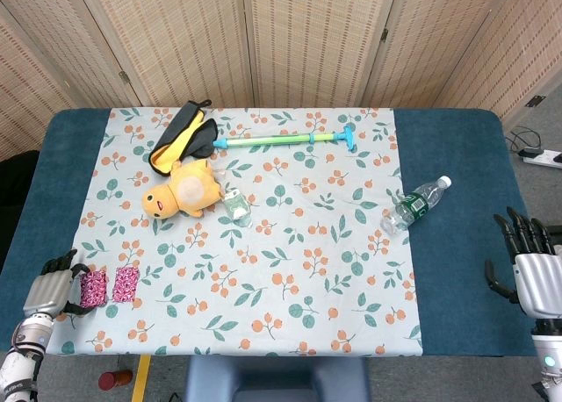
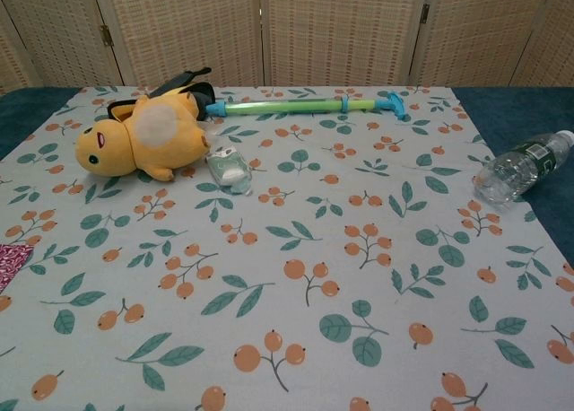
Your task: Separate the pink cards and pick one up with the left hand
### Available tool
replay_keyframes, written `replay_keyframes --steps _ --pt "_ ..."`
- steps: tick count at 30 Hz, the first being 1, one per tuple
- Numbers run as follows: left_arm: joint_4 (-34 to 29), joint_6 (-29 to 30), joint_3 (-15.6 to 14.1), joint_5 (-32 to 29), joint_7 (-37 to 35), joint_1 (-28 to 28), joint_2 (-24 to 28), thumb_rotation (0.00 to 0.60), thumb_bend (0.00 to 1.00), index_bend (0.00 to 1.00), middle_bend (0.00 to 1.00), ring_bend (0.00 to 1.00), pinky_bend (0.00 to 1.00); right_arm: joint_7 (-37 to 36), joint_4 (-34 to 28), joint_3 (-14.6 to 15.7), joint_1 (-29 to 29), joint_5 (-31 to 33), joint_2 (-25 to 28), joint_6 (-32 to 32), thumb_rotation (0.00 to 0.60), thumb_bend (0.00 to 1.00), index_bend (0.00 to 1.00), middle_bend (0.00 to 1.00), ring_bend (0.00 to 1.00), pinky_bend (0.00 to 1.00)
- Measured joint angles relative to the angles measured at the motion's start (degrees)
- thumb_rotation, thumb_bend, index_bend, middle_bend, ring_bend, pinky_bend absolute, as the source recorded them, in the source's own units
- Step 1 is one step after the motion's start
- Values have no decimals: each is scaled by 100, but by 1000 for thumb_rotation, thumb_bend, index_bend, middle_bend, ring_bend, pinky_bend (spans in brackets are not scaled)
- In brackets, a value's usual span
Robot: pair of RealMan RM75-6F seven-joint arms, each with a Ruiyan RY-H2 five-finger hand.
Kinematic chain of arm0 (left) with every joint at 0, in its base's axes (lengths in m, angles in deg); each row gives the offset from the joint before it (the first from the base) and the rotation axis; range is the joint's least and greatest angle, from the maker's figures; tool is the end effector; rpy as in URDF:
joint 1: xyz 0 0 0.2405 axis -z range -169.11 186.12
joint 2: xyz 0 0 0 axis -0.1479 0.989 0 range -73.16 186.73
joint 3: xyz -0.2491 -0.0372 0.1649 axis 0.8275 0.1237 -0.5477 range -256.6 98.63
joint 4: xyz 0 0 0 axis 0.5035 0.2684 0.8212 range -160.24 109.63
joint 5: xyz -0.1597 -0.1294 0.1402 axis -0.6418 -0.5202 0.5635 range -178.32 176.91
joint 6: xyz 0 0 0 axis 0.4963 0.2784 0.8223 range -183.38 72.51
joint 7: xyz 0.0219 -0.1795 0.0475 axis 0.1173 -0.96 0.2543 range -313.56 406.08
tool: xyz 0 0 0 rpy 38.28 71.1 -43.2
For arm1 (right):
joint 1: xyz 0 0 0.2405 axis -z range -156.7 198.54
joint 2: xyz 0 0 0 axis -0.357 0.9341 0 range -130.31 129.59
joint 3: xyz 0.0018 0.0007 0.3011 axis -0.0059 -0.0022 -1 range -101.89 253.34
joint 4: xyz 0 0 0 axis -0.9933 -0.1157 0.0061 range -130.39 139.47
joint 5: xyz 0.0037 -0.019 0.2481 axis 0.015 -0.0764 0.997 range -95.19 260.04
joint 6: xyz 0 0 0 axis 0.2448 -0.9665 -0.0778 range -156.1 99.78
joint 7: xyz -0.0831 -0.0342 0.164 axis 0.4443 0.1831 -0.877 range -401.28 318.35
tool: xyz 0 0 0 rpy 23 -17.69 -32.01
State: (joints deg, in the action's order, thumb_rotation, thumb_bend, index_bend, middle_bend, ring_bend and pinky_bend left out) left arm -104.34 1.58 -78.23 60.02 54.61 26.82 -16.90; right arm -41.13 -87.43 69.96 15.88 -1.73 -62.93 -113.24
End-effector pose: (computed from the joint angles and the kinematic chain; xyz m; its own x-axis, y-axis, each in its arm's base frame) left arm -0.4467 0.2966 0.0503 0.4141 0.4209 0.8071 0.8409 0.1625 -0.5162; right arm -0.3691 -0.2444 0.1660 0.4244 0.0520 0.9040 -0.9055 0.0186 0.4240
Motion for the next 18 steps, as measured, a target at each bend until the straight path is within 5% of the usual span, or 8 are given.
replay_keyframes --steps 18 --pt "31 -135 61 -21 73 5 -46 596 135 289 0 0 0 34 -29 5 23 2 3 -39 482 549 2 0 0 0"
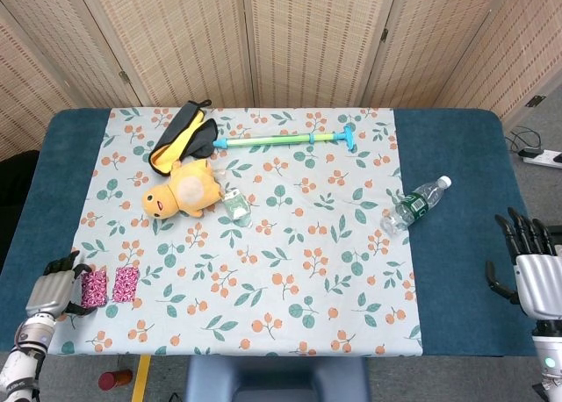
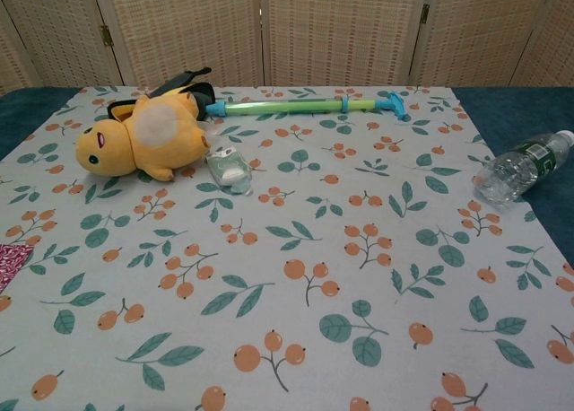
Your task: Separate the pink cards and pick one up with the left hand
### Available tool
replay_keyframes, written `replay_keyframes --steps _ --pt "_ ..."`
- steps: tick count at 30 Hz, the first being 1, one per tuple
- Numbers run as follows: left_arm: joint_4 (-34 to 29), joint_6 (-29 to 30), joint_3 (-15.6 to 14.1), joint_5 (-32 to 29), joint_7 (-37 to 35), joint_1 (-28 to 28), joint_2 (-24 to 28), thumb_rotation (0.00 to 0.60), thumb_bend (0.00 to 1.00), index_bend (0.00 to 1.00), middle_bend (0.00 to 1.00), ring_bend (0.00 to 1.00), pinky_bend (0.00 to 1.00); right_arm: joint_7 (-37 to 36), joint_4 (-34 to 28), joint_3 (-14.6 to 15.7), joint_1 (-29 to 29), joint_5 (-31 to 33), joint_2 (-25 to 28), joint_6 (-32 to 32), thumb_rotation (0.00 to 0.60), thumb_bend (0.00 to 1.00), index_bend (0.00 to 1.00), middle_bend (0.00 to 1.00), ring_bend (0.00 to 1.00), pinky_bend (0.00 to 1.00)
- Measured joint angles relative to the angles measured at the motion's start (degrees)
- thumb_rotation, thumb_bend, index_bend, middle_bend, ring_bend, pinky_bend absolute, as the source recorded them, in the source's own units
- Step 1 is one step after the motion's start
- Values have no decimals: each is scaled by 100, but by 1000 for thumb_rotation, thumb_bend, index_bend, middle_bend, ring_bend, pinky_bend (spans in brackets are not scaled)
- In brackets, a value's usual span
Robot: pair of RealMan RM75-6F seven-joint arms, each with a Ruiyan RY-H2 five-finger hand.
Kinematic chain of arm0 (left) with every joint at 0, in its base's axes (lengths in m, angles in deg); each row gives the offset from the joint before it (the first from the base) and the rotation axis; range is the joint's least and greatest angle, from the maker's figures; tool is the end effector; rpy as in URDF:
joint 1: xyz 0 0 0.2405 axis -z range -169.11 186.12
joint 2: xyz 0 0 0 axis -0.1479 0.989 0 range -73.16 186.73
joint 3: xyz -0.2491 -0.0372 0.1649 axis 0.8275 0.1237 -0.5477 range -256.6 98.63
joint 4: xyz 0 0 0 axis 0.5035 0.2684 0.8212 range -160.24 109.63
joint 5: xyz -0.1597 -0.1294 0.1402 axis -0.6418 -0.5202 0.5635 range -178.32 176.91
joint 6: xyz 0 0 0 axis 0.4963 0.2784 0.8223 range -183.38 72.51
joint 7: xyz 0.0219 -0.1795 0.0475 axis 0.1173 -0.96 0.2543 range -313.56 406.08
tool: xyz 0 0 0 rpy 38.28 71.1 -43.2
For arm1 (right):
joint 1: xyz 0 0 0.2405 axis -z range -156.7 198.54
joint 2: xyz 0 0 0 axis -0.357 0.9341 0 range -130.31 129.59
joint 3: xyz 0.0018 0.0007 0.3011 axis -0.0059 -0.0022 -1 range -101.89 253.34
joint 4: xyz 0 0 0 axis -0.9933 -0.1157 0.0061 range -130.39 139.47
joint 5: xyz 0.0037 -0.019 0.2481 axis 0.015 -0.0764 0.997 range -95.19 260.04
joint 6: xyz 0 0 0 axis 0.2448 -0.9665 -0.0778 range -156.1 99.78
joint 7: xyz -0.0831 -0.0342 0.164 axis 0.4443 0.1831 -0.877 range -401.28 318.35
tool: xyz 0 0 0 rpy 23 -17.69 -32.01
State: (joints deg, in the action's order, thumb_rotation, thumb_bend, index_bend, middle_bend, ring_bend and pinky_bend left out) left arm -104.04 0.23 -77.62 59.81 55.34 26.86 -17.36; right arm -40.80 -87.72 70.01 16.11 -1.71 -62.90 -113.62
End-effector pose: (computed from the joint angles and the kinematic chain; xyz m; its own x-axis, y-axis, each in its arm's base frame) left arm -0.4466 0.2981 0.0452 0.4116 0.4352 0.8008 0.8403 0.1590 -0.5183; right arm -0.3686 -0.2425 0.1665 0.4258 0.0556 0.9031 -0.9048 0.0223 0.4252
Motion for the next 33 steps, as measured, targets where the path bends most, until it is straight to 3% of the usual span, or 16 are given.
replay_keyframes --steps 13,20,33 --pt "-77 -28 12 -89 159 -5 23 586 133 211 0 0 0 -11 14 -3 -2 8 -2 8 481 549 2 0 0 0" --pt "-511 142 26 250 140 13 143 588 133 215 0 0 0 -35 25 4 9 -6 2 -9 481 549 2 0 0 0" --pt "-907 -89 25 72 1055 430 55 575 133 214 0 0 0 -216 194 9 58 67 -21 -4 481 550 2 0 0 0"
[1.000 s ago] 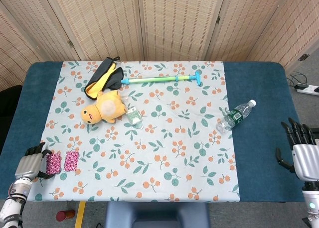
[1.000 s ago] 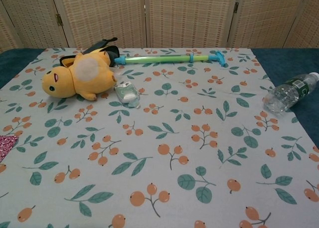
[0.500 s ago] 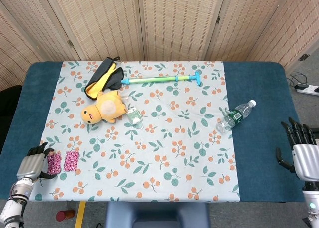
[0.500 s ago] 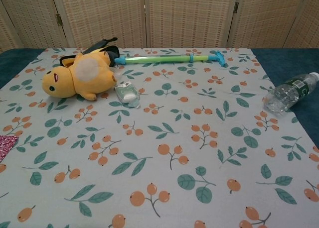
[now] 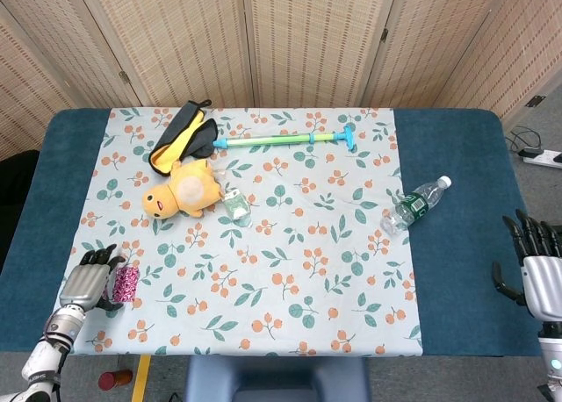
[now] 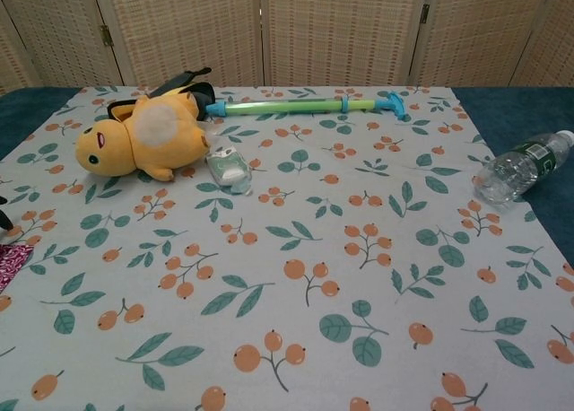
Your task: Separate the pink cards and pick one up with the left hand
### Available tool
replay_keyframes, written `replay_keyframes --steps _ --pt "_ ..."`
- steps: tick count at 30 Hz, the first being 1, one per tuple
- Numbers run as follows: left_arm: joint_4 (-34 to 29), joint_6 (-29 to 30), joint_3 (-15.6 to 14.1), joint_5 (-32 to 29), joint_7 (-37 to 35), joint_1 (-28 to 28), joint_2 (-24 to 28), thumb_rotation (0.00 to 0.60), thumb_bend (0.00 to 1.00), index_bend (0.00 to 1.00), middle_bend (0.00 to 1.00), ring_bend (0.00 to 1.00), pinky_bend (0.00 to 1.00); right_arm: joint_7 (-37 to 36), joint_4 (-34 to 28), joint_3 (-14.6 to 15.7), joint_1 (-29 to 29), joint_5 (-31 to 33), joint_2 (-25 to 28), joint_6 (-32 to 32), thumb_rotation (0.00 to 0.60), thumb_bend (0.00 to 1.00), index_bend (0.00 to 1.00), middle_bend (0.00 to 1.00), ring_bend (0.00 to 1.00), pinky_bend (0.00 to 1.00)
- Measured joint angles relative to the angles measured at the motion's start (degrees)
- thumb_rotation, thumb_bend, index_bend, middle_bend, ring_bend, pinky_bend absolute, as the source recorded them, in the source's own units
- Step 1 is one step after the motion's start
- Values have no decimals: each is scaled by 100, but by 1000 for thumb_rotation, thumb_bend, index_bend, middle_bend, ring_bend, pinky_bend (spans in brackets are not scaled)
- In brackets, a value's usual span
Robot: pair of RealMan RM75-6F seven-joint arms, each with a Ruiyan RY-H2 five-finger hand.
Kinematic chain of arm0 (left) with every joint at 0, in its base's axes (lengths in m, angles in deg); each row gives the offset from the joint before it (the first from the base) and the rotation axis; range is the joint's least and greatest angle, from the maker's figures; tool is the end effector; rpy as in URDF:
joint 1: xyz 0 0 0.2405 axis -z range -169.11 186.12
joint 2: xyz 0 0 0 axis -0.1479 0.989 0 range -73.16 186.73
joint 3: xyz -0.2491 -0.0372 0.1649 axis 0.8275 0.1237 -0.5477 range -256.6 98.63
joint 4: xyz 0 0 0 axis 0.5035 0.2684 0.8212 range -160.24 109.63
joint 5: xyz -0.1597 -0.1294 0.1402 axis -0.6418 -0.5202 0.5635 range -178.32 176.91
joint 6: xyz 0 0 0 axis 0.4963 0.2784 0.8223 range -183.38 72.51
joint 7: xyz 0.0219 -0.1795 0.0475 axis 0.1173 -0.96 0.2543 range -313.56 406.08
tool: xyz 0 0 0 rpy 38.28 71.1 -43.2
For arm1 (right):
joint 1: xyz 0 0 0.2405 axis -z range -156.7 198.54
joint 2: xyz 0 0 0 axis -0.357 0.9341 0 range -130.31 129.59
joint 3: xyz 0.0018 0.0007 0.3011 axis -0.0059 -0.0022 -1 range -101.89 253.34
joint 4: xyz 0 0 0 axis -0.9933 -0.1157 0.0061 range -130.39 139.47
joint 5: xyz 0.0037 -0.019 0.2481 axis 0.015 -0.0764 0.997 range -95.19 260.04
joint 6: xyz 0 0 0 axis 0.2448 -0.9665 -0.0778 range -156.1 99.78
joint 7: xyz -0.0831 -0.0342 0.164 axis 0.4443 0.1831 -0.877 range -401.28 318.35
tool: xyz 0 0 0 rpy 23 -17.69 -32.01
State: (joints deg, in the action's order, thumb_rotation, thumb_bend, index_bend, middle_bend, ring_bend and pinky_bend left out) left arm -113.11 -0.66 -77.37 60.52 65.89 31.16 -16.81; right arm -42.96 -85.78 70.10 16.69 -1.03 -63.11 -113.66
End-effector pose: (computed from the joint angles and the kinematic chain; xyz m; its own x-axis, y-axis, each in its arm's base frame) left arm -0.3793 0.3142 0.0147 0.4972 0.4599 0.7357 0.8376 -0.0332 -0.5453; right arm -0.3806 -0.2388 0.1704 0.4186 0.0541 0.9066 -0.9080 0.0455 0.4165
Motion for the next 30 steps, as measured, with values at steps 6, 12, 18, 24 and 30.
replay_keyframes --steps 6,12,18,24,30 --pt "-69 -32 -65 -184 189 64 -42 572 133 215 0 0 0 -34 48 -1 -9 12 -25 35 482 549 2 0 0 0" --pt "54 -16 -78 -245 176 78 -113 570 133 222 0 0 0 -22 43 -5 -17 10 -30 45 481 549 2 0 0 0" --pt "154 -33 -78 -259 103 103 -175 574 133 238 0 0 0 -3 20 -3 -5 14 -22 34 482 549 2 0 0 0" --pt "205 -44 -75 -266 80 128 -212 574 133 264 0 0 0 8 9 -4 2 28 -21 35 481 549 2 0 0 0" --pt "264 -89 -61 -287 74 190 -249 574 134 279 0 0 0 30 -4 -9 -2 33 -21 42 482 549 2 0 0 0"
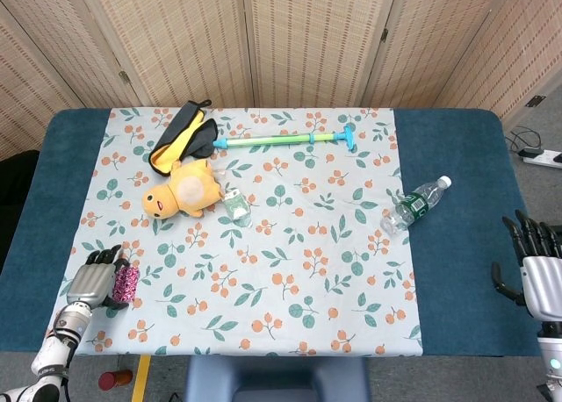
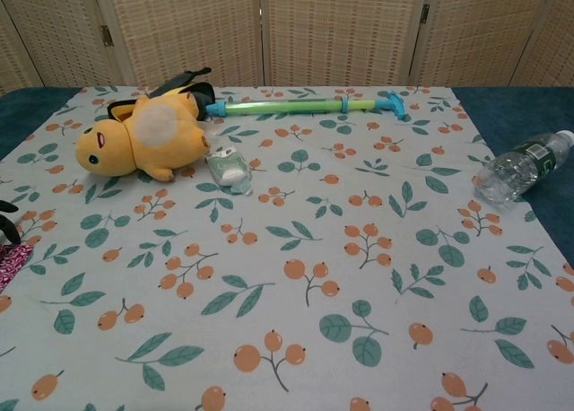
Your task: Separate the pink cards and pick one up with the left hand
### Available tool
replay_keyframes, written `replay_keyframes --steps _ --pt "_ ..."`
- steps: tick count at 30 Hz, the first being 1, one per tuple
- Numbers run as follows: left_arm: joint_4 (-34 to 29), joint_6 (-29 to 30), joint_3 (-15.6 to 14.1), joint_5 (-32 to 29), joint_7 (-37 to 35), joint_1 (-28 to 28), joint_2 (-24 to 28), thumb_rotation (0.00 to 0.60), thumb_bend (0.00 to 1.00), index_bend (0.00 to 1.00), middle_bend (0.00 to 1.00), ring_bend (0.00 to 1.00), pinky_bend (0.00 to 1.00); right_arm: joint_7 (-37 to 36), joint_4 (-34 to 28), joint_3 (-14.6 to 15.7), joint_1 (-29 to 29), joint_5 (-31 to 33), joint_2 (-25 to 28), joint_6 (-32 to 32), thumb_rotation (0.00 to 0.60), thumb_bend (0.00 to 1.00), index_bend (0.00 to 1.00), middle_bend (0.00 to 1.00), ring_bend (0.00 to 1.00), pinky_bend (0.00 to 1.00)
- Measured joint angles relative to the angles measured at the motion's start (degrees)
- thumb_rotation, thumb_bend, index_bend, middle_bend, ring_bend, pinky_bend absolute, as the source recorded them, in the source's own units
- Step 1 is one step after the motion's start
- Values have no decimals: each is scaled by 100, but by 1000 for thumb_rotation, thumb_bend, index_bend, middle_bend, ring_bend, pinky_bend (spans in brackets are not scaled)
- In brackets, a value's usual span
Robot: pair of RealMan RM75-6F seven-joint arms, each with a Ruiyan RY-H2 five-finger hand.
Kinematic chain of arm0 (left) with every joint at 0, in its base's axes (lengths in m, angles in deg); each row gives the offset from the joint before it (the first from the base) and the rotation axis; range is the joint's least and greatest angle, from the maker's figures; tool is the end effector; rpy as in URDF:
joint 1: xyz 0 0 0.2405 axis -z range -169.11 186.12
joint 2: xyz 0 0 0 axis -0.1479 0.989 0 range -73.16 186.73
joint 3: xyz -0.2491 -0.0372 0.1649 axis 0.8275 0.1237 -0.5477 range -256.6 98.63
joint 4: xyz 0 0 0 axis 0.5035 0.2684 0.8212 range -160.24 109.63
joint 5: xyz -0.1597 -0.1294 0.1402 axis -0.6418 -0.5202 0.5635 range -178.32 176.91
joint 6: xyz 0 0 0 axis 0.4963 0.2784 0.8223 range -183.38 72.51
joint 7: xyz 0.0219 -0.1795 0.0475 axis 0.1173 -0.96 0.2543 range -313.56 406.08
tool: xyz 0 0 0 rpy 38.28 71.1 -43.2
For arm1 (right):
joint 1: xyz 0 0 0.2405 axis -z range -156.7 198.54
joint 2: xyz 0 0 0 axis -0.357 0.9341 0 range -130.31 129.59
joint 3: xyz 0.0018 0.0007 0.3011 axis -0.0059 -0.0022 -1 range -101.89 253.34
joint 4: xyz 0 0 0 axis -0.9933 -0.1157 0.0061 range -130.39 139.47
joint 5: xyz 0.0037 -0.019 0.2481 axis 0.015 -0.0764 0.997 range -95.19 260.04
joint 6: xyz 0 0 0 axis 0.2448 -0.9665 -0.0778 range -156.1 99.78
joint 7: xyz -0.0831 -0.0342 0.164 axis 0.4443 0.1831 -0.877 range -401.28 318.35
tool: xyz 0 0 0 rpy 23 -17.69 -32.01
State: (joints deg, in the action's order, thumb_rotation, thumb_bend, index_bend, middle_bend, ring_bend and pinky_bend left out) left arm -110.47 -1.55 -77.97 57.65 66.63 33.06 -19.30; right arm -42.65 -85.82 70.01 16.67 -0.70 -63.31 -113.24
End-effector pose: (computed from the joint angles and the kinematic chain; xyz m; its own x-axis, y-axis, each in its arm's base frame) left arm -0.3824 0.3230 0.0006 0.4953 0.4768 0.7262 0.8336 -0.0254 -0.5518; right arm -0.3815 -0.2393 0.1684 0.4190 0.0481 0.9067 -0.9076 0.0511 0.4167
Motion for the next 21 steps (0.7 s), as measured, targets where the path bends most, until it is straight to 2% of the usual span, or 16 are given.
replay_keyframes --steps 10,21 --pt "13 58 -3 -5 20 24 -43 574 134 340 0 0 0 3 -10 -3 14 8 7 -13 481 549 2 0 0 0" --pt "-266 414 -5 110 -110 -136 215 572 135 341 0 0 0 -23 3 -12 14 -12 17 -29 481 550 2 0 0 0"
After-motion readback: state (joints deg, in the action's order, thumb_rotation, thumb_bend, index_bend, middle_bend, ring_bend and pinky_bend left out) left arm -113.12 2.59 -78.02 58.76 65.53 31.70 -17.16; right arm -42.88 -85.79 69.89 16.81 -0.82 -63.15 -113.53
